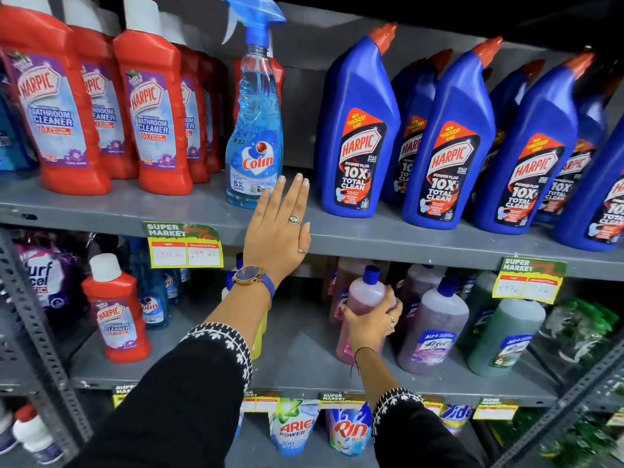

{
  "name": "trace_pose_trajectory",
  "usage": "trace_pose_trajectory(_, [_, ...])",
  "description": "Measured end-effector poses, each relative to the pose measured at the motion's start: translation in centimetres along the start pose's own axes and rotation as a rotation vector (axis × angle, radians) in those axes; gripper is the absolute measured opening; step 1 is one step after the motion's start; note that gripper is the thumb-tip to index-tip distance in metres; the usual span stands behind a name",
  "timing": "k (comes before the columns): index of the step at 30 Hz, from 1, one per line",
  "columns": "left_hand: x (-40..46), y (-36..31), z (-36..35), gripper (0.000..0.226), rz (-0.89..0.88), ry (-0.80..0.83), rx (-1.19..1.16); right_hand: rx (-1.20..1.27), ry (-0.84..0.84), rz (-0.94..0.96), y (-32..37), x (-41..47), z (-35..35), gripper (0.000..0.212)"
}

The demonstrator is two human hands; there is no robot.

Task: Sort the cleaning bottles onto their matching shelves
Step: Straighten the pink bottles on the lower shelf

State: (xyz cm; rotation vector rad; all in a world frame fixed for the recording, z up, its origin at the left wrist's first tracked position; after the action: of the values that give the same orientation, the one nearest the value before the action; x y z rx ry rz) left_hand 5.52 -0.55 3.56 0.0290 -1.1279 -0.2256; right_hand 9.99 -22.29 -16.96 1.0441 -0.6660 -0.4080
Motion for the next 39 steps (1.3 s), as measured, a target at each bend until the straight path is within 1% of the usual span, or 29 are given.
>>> trace_pose_trajectory(4, [0.0,0.1,-0.1,0.060,-0.007,0.039,0.015,0.021,0.064,-0.009,-0.5,-0.2,0.2,0.105])
trace_pose_trajectory(8, [0.1,0.1,0.0,0.059,-0.001,0.084,0.012,-0.051,0.153,0.007,-0.9,-0.3,0.8,0.114])
trace_pose_trajectory(10, [0.0,0.1,0.0,0.060,0.009,0.113,0.004,-0.098,0.169,0.024,-1.3,-0.7,1.3,0.117])
trace_pose_trajectory(15, [-0.1,0.1,0.8,0.062,0.039,0.215,0.004,-0.166,0.219,0.079,-2.4,-4.6,2.3,0.114])
trace_pose_trajectory(18, [-1.3,1.1,2.6,0.064,0.042,0.244,0.013,-0.205,0.289,0.095,-3.0,-7.8,2.2,0.111])
trace_pose_trajectory(21, [-3.7,4.0,4.8,0.066,0.034,0.237,0.038,-0.213,0.376,0.104,-2.7,-11.4,1.0,0.109])
trace_pose_trajectory(24, [-5.9,9.3,7.1,0.069,0.066,0.243,0.139,-0.205,0.443,0.201,-0.8,-14.9,-1.0,0.111])
trace_pose_trajectory(28, [-8.2,16.8,9.9,0.068,0.148,0.237,0.227,-0.125,0.516,0.308,3.4,-19.0,-4.3,0.105])
trace_pose_trajectory(30, [-9.0,19.8,11.0,0.068,0.154,0.227,0.246,-0.070,0.478,0.397,6.1,-20.3,-5.1,0.096])
trace_pose_trajectory(34, [-9.9,24.4,11.4,0.068,0.133,0.189,0.248,0.095,0.219,0.521,12.0,-19.5,-3.8,0.076])
trace_pose_trajectory(36, [-10.1,26.2,11.0,0.076,0.132,0.183,0.231,0.191,0.111,0.595,15.9,-18.1,-2.2,0.068])
trace_pose_trajectory(37, [-10.2,27.1,10.7,0.077,0.132,0.180,0.218,0.229,0.061,0.630,18.0,-17.2,-1.4,0.066])
trace_pose_trajectory(39, [-10.2,28.7,10.3,0.069,0.139,0.174,0.205,0.265,-0.017,0.681,22.2,-15.2,0.1,0.065])
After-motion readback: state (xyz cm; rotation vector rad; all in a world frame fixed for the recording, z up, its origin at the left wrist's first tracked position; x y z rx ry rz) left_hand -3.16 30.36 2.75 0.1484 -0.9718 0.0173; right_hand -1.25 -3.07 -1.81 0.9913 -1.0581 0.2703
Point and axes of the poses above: each hand's wrist, its own x-axis towards the middle knuckle, its own z-axis out of the back of the hand, y = z × x, the point moved 7 cm from there along x, towards the middle knuckle, and after that the axes turned 1 degree about x, right-handed, at the moved point
